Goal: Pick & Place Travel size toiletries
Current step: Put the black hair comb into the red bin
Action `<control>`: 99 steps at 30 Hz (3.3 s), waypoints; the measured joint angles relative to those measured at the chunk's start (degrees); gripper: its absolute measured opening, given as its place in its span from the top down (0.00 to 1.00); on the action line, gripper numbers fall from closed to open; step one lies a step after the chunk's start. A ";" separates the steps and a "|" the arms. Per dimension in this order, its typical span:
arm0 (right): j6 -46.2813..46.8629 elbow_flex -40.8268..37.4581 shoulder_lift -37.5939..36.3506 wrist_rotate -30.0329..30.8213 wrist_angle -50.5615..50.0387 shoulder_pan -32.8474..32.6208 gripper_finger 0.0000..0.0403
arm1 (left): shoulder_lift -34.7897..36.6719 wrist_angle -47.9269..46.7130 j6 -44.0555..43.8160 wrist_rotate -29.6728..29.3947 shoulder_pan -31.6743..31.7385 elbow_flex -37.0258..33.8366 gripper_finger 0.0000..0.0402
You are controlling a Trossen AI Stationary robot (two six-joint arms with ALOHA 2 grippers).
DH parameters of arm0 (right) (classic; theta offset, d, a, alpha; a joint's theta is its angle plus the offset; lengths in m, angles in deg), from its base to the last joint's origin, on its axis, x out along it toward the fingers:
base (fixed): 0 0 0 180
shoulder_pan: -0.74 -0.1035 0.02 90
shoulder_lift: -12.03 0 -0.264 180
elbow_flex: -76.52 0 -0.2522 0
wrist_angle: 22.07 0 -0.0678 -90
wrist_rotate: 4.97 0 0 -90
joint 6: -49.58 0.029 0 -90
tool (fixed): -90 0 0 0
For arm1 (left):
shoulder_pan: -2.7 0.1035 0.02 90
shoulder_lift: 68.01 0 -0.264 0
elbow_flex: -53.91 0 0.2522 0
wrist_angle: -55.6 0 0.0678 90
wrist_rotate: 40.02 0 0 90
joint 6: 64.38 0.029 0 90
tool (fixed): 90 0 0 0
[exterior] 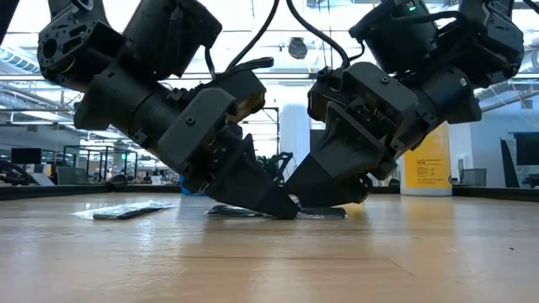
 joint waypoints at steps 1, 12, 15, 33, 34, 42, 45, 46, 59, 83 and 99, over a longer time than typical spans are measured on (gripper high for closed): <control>0.00 0.00 0.00 0.58 -0.18 -0.10 0.38 | -0.04 0.59 0.21 -0.12 -0.15 -0.03 0.99; -0.37 -0.30 0.07 -0.38 -2.06 -0.26 0.38 | 3.46 -0.71 1.60 -0.09 -1.23 -0.09 0.98; -0.37 -0.59 0.09 -0.49 -2.04 -0.29 0.38 | 5.67 -2.80 1.71 -0.11 -1.68 -0.18 0.97; 0.50 -0.75 0.20 0.45 2.88 -0.19 0.38 | 7.99 -11.97 -3.69 3.07 -2.47 0.11 1.00; 0.49 -0.76 0.22 0.46 3.61 -0.15 0.38 | 7.30 -11.42 -3.94 3.09 -2.09 0.13 1.00; -0.12 -0.63 0.22 -1.11 7.03 -0.11 0.38 | 2.50 -6.83 -6.84 4.58 0.81 0.31 0.99; -0.16 -0.61 0.17 -1.17 7.46 -0.11 0.38 | 1.10 -4.27 -6.83 5.95 1.34 0.37 0.99; -0.27 -0.61 0.17 -1.11 7.52 -0.11 0.38 | 1.00 -3.89 -6.82 6.03 1.34 0.35 1.00; -2.53 -0.66 -1.58 -2.33 6.44 -0.12 0.38 | 0.79 -1.83 -4.87 5.98 1.18 0.07 0.98; -1.40 -0.26 -3.63 -0.10 6.84 -1.23 0.38 | 0.67 0.18 -4.86 5.40 0.90 0.04 0.98; -2.22 -0.24 -10.23 3.87 -6.90 -1.43 0.38 | 0.60 1.65 -5.10 5.26 0.72 0.02 0.99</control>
